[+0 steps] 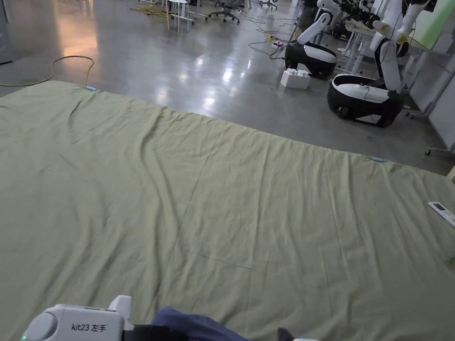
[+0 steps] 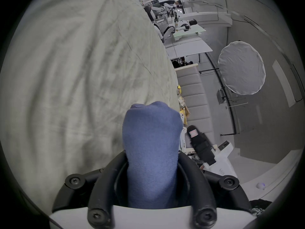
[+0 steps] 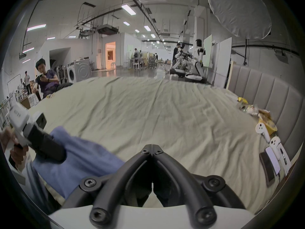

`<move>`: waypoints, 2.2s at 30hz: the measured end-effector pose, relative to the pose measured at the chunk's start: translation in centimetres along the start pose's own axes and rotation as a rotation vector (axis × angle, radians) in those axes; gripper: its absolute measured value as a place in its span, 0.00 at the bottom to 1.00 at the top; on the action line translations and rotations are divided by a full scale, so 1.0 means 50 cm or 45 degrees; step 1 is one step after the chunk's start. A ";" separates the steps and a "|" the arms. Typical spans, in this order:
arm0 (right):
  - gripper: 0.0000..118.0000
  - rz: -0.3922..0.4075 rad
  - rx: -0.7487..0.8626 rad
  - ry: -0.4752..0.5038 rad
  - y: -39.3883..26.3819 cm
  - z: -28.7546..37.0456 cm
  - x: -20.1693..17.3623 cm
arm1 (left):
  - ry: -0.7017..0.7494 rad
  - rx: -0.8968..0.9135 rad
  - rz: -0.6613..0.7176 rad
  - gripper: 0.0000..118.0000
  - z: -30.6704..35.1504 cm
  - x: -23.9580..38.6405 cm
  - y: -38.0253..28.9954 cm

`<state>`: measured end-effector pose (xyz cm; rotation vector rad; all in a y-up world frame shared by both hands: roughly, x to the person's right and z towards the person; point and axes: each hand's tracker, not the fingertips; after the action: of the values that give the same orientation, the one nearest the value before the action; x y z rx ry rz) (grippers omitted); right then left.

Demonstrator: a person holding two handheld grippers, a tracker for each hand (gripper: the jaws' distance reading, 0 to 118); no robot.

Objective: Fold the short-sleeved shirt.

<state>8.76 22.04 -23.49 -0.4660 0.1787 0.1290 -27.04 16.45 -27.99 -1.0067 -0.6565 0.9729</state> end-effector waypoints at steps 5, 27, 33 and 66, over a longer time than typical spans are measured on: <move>0.01 -0.006 0.151 -0.059 0.113 0.007 0.034 | 0.013 0.055 0.008 0.26 0.100 -0.021 0.040; 0.01 -0.130 0.320 -0.193 0.249 0.028 0.128 | 0.630 0.272 -0.016 0.26 0.594 0.039 0.244; 0.01 -0.146 0.289 -0.190 0.243 0.020 0.127 | 0.866 0.271 0.025 0.26 0.642 -0.017 0.264; 0.01 -0.164 0.260 -0.146 0.203 0.008 0.145 | 1.425 0.654 -0.636 0.52 0.307 0.110 0.144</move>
<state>14.24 31.80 -29.03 -0.2646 0.0485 0.0107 -39.86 28.83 -28.13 -0.7110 0.2822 0.0298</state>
